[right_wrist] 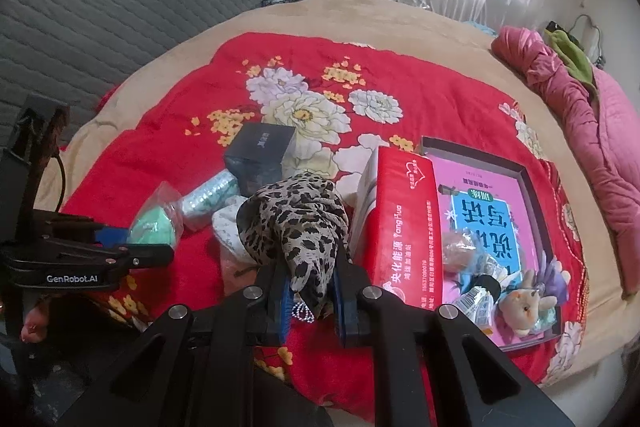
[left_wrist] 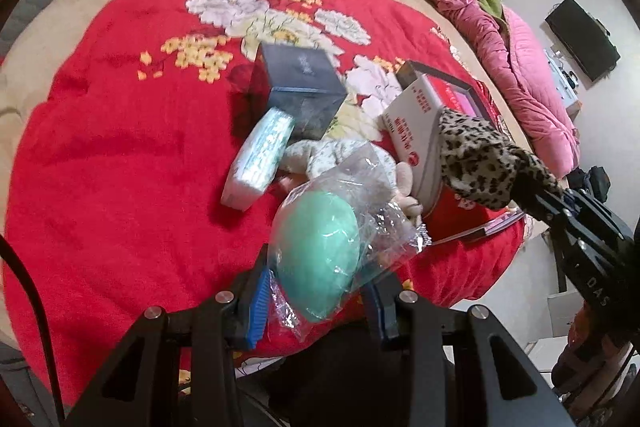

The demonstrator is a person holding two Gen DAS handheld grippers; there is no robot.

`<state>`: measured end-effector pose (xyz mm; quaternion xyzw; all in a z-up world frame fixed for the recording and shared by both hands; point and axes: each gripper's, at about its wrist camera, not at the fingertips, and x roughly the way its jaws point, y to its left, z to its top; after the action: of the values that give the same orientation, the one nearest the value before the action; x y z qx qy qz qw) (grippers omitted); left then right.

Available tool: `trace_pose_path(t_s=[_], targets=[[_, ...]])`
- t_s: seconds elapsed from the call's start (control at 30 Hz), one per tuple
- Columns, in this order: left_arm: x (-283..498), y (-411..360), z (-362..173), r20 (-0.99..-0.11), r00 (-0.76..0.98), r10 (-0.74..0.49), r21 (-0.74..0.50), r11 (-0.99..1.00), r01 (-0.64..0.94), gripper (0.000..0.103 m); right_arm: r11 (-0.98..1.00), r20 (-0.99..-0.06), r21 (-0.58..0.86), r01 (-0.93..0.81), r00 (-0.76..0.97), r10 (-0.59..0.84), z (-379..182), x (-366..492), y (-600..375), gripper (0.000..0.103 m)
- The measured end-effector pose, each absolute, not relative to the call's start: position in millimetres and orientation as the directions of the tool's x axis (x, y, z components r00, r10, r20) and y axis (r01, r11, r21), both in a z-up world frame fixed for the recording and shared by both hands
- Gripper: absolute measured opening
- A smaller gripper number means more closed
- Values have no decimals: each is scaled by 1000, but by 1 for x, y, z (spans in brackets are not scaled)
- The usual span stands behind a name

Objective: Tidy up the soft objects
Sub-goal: 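Carry the bagged soap and leopard scarf over the grey tray with both tools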

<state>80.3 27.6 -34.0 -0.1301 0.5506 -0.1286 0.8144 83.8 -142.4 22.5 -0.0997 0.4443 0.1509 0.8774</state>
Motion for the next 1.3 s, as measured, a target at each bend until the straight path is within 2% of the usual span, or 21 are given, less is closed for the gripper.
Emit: trace_pose_path(t_s=[0.5, 0.77, 1.3], targets=[[74, -27, 11, -849, 408, -336, -291, 941, 170, 40, 956, -759, 16, -292, 619, 202, 52, 68, -176, 16], [75, -77, 32, -840, 414, -351, -258, 929, 264, 40, 986, -719, 41, -163, 681, 142, 74, 61, -231, 16], [93, -140, 53, -825, 417, -383, -238, 903, 358, 40, 994, -652, 83, 75, 758, -2, 100, 42, -320, 16]])
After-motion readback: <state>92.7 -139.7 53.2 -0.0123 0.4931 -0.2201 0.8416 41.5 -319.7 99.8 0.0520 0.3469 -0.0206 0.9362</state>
